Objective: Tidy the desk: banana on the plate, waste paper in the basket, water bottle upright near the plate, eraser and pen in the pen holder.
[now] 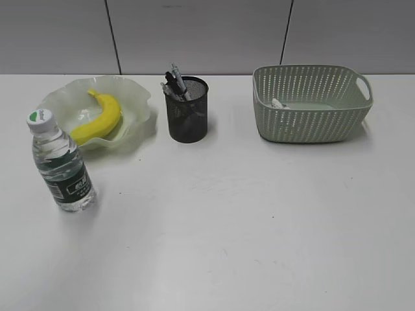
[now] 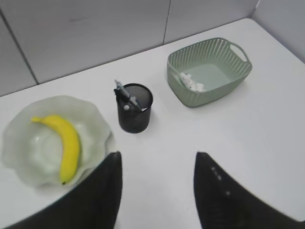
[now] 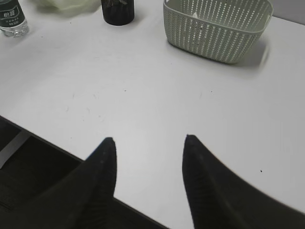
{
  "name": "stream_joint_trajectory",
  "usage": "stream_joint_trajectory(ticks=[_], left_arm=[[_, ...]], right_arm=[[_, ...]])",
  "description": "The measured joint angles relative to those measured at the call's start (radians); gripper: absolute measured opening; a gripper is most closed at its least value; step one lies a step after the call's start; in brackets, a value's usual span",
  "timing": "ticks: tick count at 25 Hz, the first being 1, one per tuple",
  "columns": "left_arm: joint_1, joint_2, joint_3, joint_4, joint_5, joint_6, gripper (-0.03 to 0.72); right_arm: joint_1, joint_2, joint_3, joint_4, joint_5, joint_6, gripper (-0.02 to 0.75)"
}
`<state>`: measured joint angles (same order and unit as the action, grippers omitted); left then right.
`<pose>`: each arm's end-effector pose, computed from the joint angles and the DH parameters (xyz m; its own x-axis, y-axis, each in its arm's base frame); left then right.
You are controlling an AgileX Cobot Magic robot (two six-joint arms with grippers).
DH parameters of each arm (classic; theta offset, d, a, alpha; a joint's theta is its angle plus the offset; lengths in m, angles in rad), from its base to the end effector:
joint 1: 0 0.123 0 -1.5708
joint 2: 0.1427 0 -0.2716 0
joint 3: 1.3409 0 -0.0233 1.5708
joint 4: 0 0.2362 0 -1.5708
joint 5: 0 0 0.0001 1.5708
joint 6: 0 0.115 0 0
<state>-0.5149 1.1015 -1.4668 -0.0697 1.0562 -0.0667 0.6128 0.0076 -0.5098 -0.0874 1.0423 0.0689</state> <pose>0.1790 -0.1093 0.4393 -0.5448 0.1926 -0.8162 0.4825 0.8680 -0.1173 0.0197 0.0033 0.2642 -0.3694 -0.2296 -0.9004 -0.5090 0.8607 -0.0106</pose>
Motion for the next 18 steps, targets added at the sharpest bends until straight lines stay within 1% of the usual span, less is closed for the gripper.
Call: stream_joint_trajectory(ticks=[3,7,14,18], left_arm=[[0.000,-0.195,0.057,0.070,0.099,-0.051,0.362],[0.000,-0.451,0.209,0.085,0.155,-0.069,0.363],[0.000,-0.866,0.548,0.091,0.163,-0.070,0.363],[0.000,-1.008,0.753,0.086,0.147,-0.070,0.361]], right_arm=[[0.000,0.000,0.000,0.000,0.000,0.000,0.369],[0.000,0.000,0.000,0.001,0.000,0.000,0.369],[0.000,0.000,0.000,0.002,0.000,0.000,0.367],[0.000,0.000,0.000,0.002,0.000,0.000,0.363]])
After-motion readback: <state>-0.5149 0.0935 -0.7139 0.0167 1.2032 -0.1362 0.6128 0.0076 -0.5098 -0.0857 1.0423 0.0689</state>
